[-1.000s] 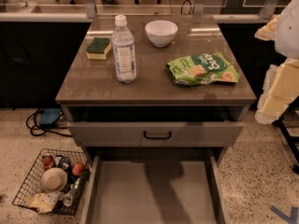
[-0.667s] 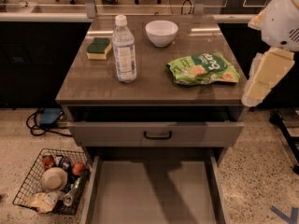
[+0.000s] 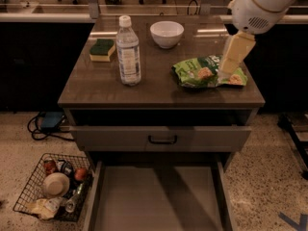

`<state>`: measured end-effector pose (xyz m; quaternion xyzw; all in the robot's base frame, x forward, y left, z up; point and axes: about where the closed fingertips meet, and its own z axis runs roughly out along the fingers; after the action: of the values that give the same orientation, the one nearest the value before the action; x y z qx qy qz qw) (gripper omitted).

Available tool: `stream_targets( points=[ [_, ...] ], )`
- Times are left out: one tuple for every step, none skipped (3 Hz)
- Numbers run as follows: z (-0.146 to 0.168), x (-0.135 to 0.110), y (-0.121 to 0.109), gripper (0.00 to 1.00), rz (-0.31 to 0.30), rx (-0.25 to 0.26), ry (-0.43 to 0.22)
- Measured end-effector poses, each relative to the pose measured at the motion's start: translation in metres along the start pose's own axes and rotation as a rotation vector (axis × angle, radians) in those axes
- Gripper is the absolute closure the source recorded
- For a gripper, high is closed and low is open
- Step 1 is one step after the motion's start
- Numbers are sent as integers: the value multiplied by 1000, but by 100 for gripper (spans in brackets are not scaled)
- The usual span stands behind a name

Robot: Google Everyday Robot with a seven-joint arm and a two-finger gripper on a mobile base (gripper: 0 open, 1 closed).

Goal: Place green rice chip bag into middle drawer

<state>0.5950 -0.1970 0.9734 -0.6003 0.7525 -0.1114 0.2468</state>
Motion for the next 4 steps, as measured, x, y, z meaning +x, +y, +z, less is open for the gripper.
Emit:
stream_targets(
  points=[
    [40, -13, -24, 0, -16, -32, -23],
    [83, -22, -36, 0, -18, -118, -55],
    [117, -29, -32, 0, -15, -209, -83],
    [145, -30, -16, 0, -5, -306, -109]
  ],
)
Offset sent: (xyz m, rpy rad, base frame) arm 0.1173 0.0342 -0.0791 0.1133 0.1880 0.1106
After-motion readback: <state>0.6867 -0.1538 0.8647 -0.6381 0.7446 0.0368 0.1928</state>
